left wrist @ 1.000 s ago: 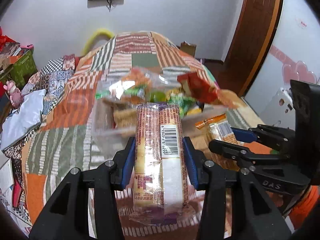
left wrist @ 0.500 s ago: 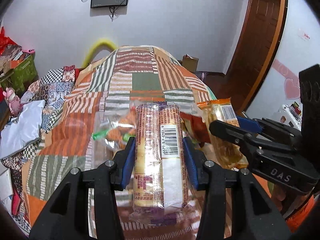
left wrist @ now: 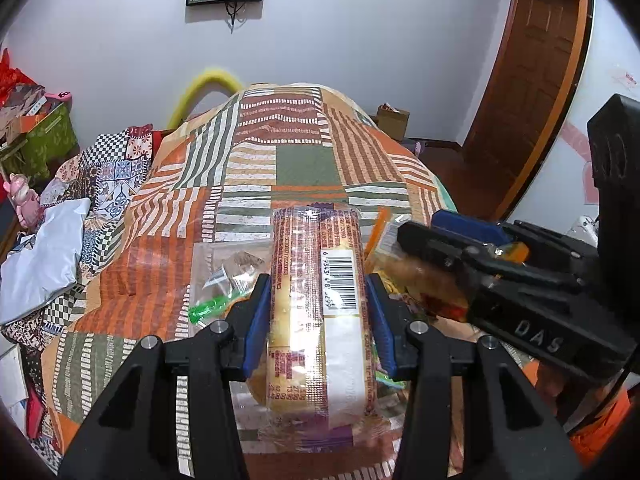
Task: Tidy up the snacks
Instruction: 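Lower both biscuit rolls into the box and open both tools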
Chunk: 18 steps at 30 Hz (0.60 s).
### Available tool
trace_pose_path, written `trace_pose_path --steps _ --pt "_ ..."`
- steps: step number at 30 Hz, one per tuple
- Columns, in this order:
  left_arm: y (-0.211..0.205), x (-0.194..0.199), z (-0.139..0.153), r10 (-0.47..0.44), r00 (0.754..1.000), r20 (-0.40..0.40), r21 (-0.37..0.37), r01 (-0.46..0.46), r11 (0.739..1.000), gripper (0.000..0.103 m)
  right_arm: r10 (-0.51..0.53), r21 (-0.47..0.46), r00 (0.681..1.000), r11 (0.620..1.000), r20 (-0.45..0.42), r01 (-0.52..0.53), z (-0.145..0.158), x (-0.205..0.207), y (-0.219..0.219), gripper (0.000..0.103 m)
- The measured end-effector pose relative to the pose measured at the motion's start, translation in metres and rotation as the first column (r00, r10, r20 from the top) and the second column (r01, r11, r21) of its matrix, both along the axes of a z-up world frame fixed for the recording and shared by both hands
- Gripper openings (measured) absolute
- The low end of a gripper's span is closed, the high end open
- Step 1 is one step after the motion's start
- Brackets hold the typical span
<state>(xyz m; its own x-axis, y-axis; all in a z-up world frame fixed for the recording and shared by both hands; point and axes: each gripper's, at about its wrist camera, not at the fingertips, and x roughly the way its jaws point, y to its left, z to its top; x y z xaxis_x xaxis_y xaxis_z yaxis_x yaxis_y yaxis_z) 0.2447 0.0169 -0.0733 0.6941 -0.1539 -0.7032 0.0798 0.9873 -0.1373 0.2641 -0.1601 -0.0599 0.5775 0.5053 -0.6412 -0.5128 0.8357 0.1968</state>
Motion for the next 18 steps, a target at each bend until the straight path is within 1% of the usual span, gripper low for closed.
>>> trace_pose_path --steps 3,5,6,7,9,18 --pt "0.002 0.007 -0.002 0.006 1.0 -0.006 0.0 -0.006 1.0 0.045 0.003 -0.001 1.0 1.0 -0.02 -0.003 -0.004 0.005 0.001 0.035" --pt "0.002 0.011 -0.004 0.01 1.0 -0.011 -0.003 -0.01 1.0 0.045 0.001 0.009 0.999 1.0 -0.033 -0.001 -0.004 0.007 -0.002 0.038" --pt "0.002 0.012 -0.004 0.011 1.0 -0.012 -0.003 -0.011 1.0 0.045 -0.001 0.012 0.999 1.0 -0.035 0.002 -0.003 0.007 -0.004 0.04" --pt "0.001 0.013 -0.004 0.012 1.0 -0.013 -0.003 -0.012 1.0 0.045 -0.005 0.018 0.999 1.0 -0.036 0.006 -0.002 0.007 -0.007 0.044" --pt "-0.001 0.016 -0.005 0.009 1.0 -0.016 -0.002 -0.01 1.0 0.045 -0.012 0.034 0.999 0.999 -0.034 0.013 0.001 0.005 -0.015 0.047" --pt "-0.02 0.033 -0.009 -0.008 1.0 -0.03 0.029 0.009 1.0 0.046 -0.027 0.053 1.0 0.998 0.002 0.026 0.009 -0.003 -0.037 0.048"
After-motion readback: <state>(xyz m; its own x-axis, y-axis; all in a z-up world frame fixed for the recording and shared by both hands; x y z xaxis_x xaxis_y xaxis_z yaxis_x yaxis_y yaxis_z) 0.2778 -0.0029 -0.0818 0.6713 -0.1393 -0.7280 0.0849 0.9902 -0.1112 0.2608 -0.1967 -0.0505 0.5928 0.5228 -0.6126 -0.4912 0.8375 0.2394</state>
